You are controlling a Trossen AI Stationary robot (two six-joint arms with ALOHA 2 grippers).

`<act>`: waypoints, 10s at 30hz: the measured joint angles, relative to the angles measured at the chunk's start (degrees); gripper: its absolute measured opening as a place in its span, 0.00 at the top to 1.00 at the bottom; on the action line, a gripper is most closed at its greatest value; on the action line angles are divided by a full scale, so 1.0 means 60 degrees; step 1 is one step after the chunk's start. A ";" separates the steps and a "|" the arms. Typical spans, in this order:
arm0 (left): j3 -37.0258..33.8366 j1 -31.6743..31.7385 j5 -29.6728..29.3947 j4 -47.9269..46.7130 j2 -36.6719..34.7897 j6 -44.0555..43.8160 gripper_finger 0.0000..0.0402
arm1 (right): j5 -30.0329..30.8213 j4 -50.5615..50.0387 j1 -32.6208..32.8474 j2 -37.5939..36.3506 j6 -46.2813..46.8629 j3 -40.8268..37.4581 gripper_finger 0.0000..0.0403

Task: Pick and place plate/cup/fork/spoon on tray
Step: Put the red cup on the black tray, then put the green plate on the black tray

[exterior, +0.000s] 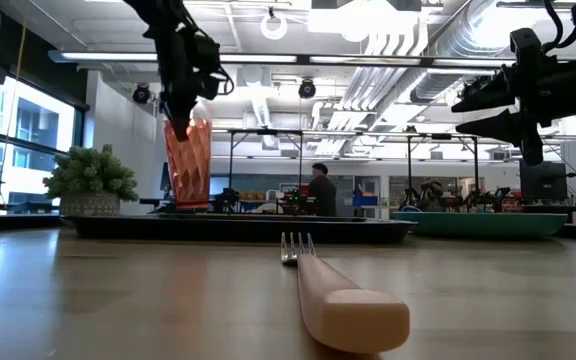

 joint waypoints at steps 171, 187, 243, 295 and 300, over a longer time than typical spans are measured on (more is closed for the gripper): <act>0.0397 -0.3314 0.2656 0.2567 -0.2845 -0.3486 0.75 | -0.3361 -0.9212 -0.1312 0.7386 -0.1116 0.7322 0.54; -0.2401 -0.3796 0.2652 0.5286 -0.4510 -0.4371 0.75 | -0.4359 -0.8734 -0.2138 0.9560 -0.2196 0.7315 0.54; -0.4776 -0.3843 0.2575 0.6496 -0.5698 -0.4982 0.75 | -0.3951 -0.7934 -0.2444 1.2834 -0.0913 0.7311 0.97; -0.7173 -0.4247 0.2544 0.8117 -0.8756 -0.6196 0.75 | -0.2322 -0.8686 -0.2444 1.2812 -0.4386 1.3068 1.00; -0.7311 -0.4360 0.2557 0.8659 -0.8940 -0.6261 0.75 | -0.2351 -0.7751 -0.2448 1.2812 -0.6049 1.3140 1.00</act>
